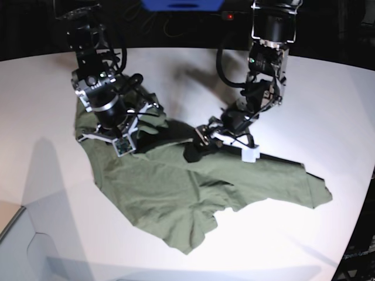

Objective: Layout the t-shirt on the table in an organized manner, then fold the t-shirt properly
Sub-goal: 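Move the left gripper toward the right gripper and grasp the shirt fold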

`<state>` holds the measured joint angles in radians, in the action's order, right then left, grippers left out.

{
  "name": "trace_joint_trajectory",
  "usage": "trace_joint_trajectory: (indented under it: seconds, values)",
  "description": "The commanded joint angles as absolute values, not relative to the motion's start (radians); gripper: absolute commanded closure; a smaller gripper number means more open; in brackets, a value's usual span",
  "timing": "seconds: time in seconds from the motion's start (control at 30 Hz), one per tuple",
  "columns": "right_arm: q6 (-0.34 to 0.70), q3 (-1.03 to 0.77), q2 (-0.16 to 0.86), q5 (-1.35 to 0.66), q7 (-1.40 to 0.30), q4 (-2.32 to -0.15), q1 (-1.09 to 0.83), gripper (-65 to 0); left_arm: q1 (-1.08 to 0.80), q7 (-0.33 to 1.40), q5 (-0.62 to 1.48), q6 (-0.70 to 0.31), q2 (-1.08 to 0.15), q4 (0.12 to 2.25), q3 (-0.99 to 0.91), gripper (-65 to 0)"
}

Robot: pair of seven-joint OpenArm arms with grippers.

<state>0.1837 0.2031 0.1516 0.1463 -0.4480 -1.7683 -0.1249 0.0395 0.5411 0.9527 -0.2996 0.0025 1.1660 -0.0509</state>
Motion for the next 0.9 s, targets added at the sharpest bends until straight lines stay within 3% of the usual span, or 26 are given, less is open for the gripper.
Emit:
trace_joint_trajectory:
  seconds: [0.0,0.47,0.67,0.87]
  values:
    - [0.180,0.200,0.156,0.147,-0.423,-1.784,-0.111,0.0,0.024,0.558,0.926,-0.272,0.002,1.145,-0.050,-65.0]
    - [0.180,0.200,0.156,0.147,-0.423,-1.784,-0.110,0.0,0.022,0.558,0.928,-0.282,-0.008,1.147,-0.050,-65.0]
    - [0.180,0.200,0.156,0.147,-0.423,-1.784,-0.110,0.0,0.025,0.558,0.929,-0.274,-0.008,1.144,-0.059,-24.5]
    - [0.180,0.200,0.156,0.147,-0.423,-1.784,-0.111,0.0,0.019,0.564,0.929,-0.274,-0.001,1.135,-0.127,-27.2]
